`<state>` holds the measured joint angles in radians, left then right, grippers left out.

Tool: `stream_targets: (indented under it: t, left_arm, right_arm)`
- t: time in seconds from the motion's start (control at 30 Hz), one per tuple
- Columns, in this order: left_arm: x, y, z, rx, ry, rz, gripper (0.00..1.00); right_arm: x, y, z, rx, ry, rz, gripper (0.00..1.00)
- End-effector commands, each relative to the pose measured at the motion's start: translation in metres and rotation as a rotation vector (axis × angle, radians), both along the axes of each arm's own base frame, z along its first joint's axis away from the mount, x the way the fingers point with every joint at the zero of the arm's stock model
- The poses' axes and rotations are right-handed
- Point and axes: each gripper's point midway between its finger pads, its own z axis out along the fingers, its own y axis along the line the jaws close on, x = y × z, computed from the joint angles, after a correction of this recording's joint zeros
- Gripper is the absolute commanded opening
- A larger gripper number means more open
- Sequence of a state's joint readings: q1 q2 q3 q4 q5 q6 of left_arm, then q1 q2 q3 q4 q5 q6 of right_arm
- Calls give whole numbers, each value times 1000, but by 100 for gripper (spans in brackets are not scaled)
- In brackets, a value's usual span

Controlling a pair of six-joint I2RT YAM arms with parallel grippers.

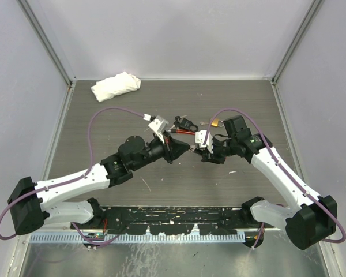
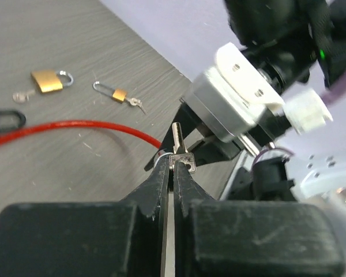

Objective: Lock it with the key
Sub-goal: Adjust the key in the lock.

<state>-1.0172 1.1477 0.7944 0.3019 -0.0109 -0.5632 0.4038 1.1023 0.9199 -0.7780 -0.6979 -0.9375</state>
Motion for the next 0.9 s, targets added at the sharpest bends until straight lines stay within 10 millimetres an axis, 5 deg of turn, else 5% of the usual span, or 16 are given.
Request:
stream_targets:
  t: [0.0,0.1,0.27,0.6,0.87]
  left_arm:
    - [-18,-4,32,43,-517,-173,8]
    - [-21,-4,30,79,-621,-198,26]
    - [-15,5,36,96,-659,-156,40]
    - [-3,40,40,22,-506,35,70]
    - [0,34,42,53,-426,-33,65]
  right_arm:
    - [7,15,31,87,-67,52,1]
    - [6,16,31,88,-64,53,1]
    - [5,15,32,90,-64,56,1]
    - [4,15,34,95,-70,56,1]
    - [3,15,33,95,-64,57,1]
